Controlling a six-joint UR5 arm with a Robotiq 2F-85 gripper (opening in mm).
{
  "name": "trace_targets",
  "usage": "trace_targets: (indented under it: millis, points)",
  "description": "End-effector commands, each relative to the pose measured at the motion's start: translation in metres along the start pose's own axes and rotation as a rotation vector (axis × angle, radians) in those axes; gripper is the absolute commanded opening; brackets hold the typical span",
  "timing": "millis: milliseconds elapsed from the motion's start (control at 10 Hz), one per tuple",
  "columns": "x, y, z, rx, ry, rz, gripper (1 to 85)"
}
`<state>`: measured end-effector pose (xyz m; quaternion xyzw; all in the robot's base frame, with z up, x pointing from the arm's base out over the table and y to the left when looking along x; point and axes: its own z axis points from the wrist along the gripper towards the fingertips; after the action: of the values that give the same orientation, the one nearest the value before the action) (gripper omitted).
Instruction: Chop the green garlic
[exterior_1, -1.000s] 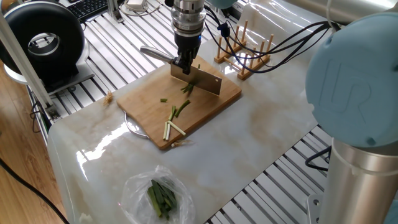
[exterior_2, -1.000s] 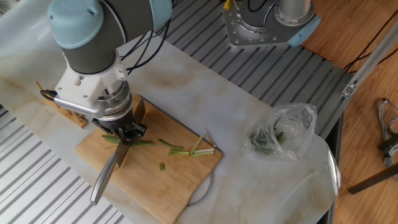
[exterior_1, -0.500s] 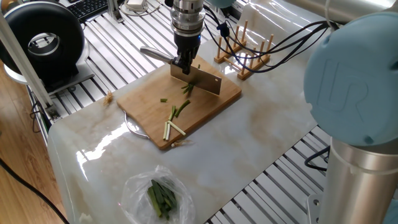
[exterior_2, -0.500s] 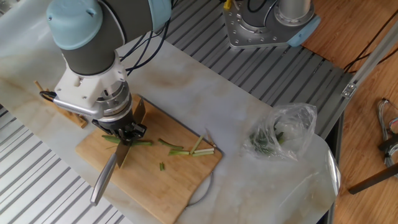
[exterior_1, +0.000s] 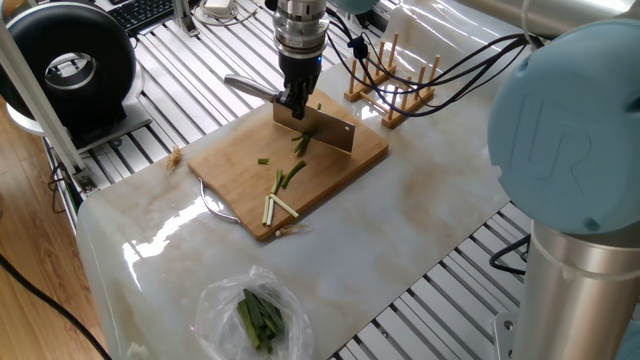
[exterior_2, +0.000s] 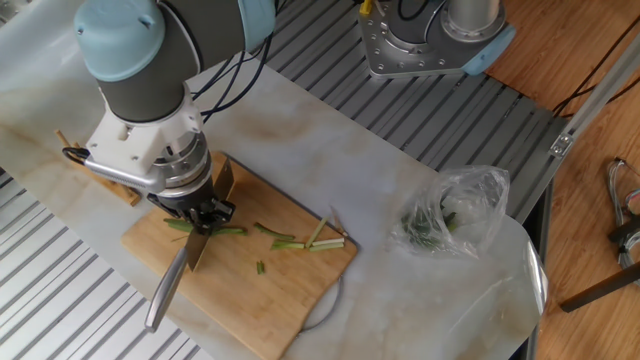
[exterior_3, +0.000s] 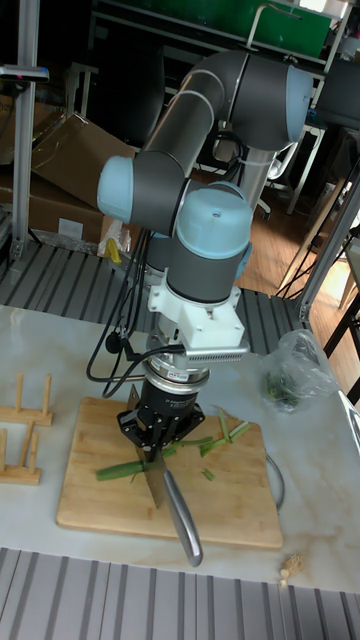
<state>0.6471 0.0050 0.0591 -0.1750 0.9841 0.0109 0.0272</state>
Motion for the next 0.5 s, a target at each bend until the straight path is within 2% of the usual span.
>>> trace_targets:
  millis: [0, 400]
  points:
    - [-0.0007, 0.0015, -0.0048, -0.009, -0.001, 0.002, 1.3]
    - [-0.0022, 0.0034, -0.0052, -0.013, -0.009, 0.003, 1.3]
